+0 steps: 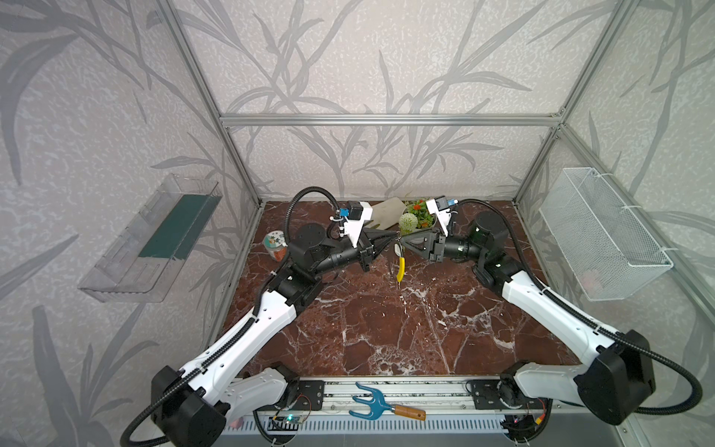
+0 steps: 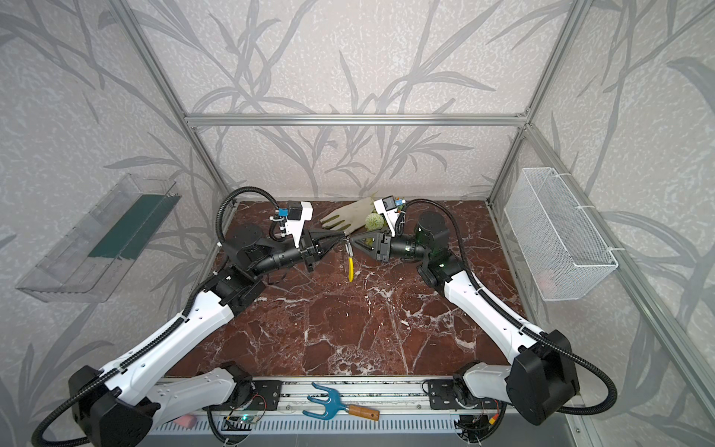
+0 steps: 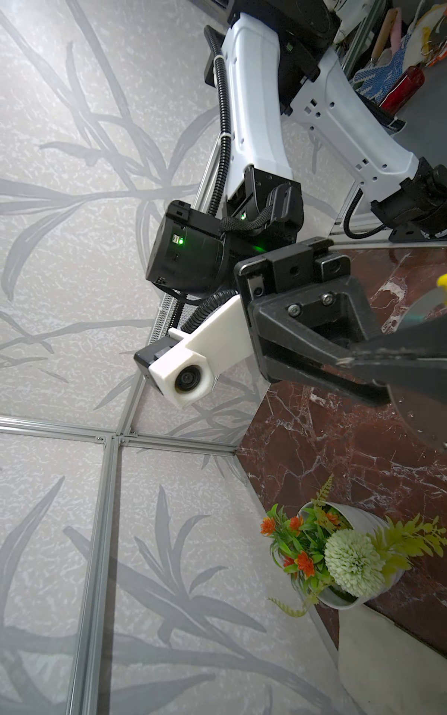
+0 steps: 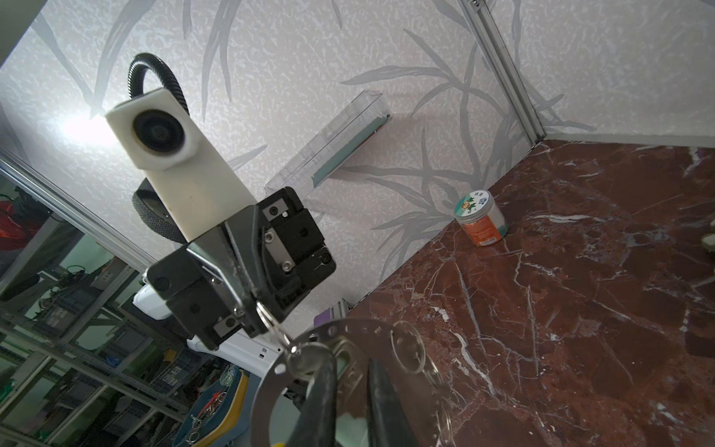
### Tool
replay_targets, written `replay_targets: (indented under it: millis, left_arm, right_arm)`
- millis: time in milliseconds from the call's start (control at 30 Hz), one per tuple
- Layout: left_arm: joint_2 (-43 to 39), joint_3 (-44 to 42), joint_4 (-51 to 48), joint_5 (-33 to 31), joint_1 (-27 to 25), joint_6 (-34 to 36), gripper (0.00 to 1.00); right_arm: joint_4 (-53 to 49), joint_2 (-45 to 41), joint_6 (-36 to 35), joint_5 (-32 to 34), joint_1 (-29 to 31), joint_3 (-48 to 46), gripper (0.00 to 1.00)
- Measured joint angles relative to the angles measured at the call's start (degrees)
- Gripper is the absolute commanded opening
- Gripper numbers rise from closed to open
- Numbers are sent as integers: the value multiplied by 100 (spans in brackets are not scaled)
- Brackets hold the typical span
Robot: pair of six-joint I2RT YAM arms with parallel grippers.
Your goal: Put the keys on the keyring
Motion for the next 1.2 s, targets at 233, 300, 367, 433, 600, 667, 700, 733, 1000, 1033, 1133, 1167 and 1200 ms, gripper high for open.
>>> replay_targets:
  millis: [233, 300, 367, 433, 600, 667, 700, 733, 1000, 1033, 1133, 1167, 1200]
  left_arm:
    - [24, 0, 81, 0, 0, -90, 0]
    - [26, 0, 83, 0, 0, -98, 0]
    - [28, 0, 83, 0, 0, -101, 0]
    - [31, 0, 74, -2, 0, -101, 0]
    - [31, 0, 59, -31, 0, -103, 0]
    - [31, 0, 46, -70, 0, -109, 0]
    - [31, 0, 42, -92, 0, -125, 0]
    - [28, 0, 39, -109, 0, -133, 0]
    - [31, 0, 42, -129, 0, -249, 0]
    - [31, 0, 42, -129, 0, -254, 0]
    - [42, 0, 42, -129, 0, -258, 0]
    - [48, 0, 42, -129, 0, -258, 0]
    - [57, 0, 39, -129, 0, -256, 0]
  right_arm:
    - [59, 17, -20, -42, 133, 0, 14]
    - [50, 17, -59, -37, 162, -7, 14]
    - [0, 17, -131, -26, 164, -13, 17]
    - [-74, 13, -199, 28, 162, -15, 20]
    - [-267, -173, -490, 354, 50, -225, 28]
    - [-363, -334, -612, 542, 39, -378, 30]
    - [-407, -428, -667, 656, 24, -452, 31]
    - [-424, -514, -721, 763, 22, -520, 32]
    - [-737, -1117, -1436, 1762, 367, -850, 36]
    - [-767, -1132, -1521, 1853, 422, -850, 36]
    - [-898, -1145, -1799, 2138, 619, -850, 37]
    - [-957, -1145, -1886, 2221, 682, -848, 37]
    - [-1016, -1145, -1969, 2284, 743, -848, 38]
